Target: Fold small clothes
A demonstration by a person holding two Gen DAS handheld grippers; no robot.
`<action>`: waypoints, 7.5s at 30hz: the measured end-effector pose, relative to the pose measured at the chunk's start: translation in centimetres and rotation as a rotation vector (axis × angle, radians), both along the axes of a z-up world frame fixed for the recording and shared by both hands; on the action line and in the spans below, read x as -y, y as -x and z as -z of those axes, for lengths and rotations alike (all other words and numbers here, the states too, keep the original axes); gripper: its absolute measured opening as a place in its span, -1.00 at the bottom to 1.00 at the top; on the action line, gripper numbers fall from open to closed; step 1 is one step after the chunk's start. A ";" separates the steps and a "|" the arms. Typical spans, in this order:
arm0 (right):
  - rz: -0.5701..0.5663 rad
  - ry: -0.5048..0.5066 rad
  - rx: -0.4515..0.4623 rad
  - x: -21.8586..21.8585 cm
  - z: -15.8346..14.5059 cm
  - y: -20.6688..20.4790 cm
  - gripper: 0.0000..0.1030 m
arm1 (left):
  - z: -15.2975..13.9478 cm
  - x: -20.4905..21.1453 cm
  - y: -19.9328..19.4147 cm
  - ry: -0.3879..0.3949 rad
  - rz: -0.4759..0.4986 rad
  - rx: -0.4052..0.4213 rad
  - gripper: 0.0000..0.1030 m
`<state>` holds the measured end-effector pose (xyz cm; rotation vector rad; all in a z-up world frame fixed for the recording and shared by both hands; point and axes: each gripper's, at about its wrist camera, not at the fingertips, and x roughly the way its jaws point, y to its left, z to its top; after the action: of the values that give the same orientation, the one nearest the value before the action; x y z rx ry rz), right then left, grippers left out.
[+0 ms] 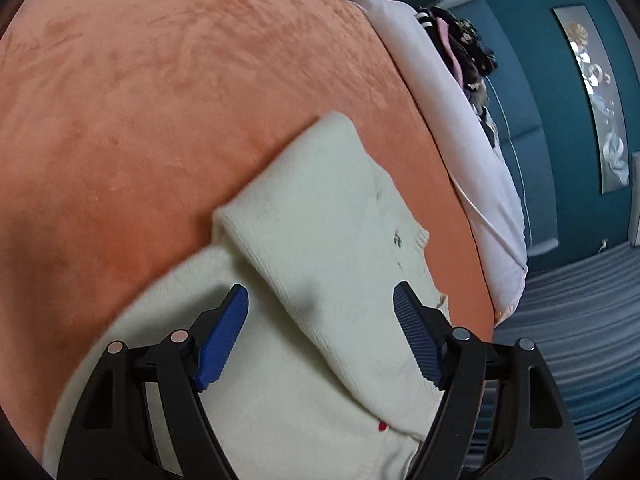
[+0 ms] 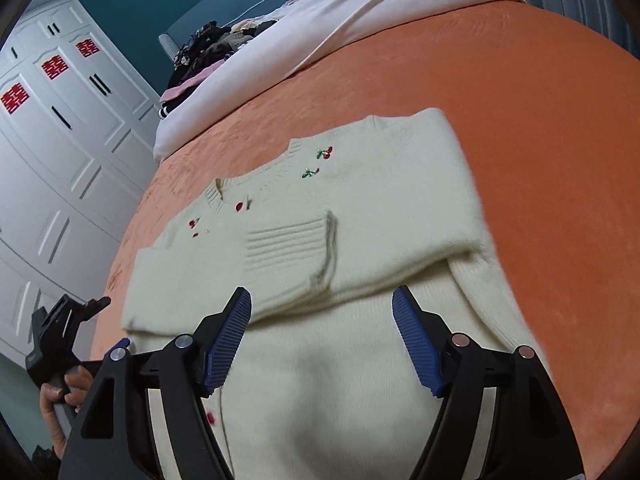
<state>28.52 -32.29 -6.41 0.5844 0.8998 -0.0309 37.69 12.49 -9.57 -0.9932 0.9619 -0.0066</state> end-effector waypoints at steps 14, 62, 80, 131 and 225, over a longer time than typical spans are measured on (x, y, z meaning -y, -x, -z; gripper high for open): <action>-0.057 0.053 0.399 -1.2 -11.7 -4.0 -0.85 | -5.0 -0.3 0.1 0.040 0.021 0.259 -0.85; 0.051 -0.192 -0.130 -1.0 3.0 21.2 -0.74 | -0.5 -1.9 22.7 -0.092 0.306 -0.087 -0.82; -0.259 -0.054 -0.147 -2.0 -4.9 35.2 -0.84 | -5.9 -5.1 38.4 -0.201 0.519 -0.102 -0.86; -0.052 0.069 0.246 3.1 -8.8 14.2 -0.84 | -9.5 -1.1 14.9 -0.551 0.399 0.114 -0.85; 0.111 -0.028 -0.285 4.1 -0.4 33.2 -0.79 | 0.0 -7.4 36.0 -0.153 0.268 -0.294 -0.51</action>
<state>-4.65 -36.40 -6.01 0.6656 1.1449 -0.2065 1.65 19.94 -9.57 -0.7299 1.3400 -0.0107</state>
